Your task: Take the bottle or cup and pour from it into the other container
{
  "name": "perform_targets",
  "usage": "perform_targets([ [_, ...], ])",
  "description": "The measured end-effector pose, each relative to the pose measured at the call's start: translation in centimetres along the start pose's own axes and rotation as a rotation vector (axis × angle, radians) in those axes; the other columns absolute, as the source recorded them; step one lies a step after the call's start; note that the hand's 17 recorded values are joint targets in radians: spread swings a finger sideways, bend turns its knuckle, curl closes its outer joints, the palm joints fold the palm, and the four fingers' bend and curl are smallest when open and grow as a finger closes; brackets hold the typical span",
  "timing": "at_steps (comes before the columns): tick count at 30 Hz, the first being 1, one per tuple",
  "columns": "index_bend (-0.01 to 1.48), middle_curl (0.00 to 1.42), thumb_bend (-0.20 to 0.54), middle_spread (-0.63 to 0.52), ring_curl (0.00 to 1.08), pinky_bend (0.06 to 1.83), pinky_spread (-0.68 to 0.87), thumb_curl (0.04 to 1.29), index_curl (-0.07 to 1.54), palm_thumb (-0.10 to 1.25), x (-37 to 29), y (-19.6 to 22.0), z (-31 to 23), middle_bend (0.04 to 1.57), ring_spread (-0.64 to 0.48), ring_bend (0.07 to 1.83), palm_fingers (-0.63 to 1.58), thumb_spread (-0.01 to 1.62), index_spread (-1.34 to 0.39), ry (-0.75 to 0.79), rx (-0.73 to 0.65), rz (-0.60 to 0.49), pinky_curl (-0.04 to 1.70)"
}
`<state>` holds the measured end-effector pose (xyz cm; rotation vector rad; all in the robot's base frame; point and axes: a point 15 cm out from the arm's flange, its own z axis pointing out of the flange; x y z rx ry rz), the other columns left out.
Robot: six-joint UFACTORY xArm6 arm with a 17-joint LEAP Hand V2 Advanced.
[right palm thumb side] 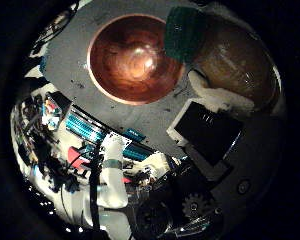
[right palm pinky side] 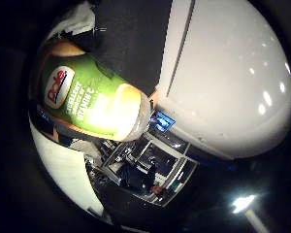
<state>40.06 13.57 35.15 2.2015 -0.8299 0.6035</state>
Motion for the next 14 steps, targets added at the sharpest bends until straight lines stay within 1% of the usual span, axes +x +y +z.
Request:
perform_targets([
  [14,1.18,0.74,-0.021,-0.1,0.65,1.21,-0.23,0.96,0.76,1.07,0.47,0.71,-0.32,1.36,-0.17,1.46,1.15,0.27,-0.19,-0.018,0.016,0.017,1.0],
])
